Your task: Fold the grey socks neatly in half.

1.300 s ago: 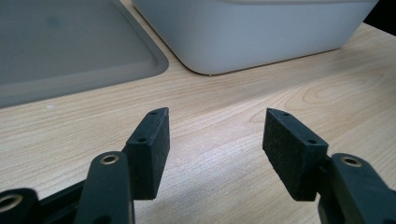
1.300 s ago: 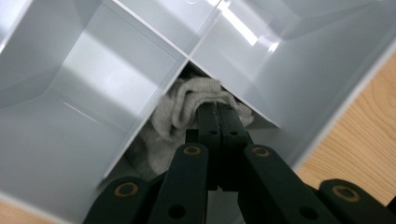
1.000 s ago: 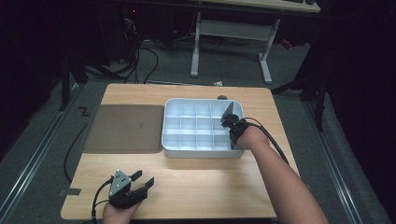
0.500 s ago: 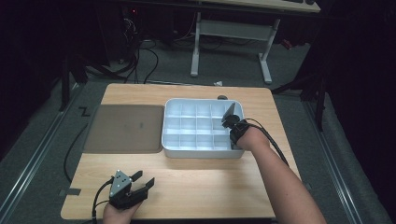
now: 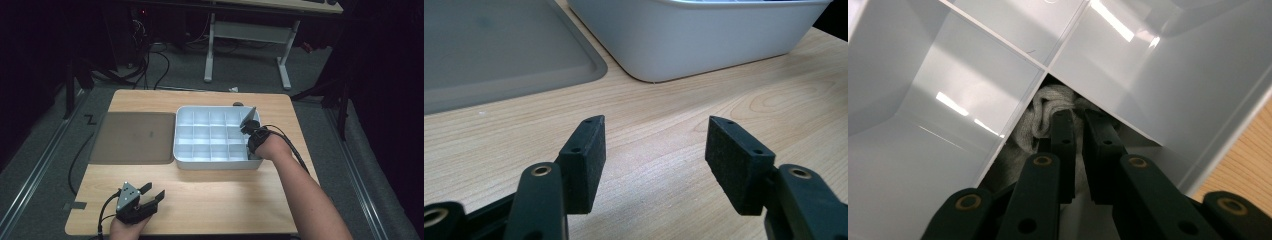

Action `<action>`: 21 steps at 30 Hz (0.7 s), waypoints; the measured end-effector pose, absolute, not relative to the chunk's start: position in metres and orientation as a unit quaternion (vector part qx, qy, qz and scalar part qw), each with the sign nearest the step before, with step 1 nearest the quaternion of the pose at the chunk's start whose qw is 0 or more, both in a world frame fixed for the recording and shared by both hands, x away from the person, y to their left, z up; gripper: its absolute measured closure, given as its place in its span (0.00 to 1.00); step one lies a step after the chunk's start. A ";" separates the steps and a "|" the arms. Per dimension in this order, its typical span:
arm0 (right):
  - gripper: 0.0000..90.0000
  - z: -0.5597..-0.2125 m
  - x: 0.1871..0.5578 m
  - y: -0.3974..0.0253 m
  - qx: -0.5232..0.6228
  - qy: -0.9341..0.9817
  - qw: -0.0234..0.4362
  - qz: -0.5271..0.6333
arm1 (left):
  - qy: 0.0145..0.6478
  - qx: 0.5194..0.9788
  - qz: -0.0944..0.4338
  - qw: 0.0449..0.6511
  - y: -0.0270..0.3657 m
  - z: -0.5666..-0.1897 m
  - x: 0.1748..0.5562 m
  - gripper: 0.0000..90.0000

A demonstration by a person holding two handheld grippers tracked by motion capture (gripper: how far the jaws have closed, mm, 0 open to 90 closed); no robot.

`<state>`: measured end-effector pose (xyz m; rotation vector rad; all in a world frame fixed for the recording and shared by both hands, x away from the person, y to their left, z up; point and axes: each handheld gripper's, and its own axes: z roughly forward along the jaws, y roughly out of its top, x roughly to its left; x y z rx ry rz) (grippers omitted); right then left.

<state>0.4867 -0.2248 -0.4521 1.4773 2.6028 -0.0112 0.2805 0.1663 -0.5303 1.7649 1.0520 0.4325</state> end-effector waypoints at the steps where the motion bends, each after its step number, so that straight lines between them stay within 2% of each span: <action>1: 0.93 -0.451 0.486 -0.225 0.493 0.867 0.076 -0.002 | 0.434 0.729 0.179 0.498 0.166 -0.530 0.281 0.47; 21: 0.92 -0.424 0.479 -0.229 0.494 0.864 0.094 0.031 | 0.434 0.730 0.178 0.497 0.166 -0.530 0.281 0.47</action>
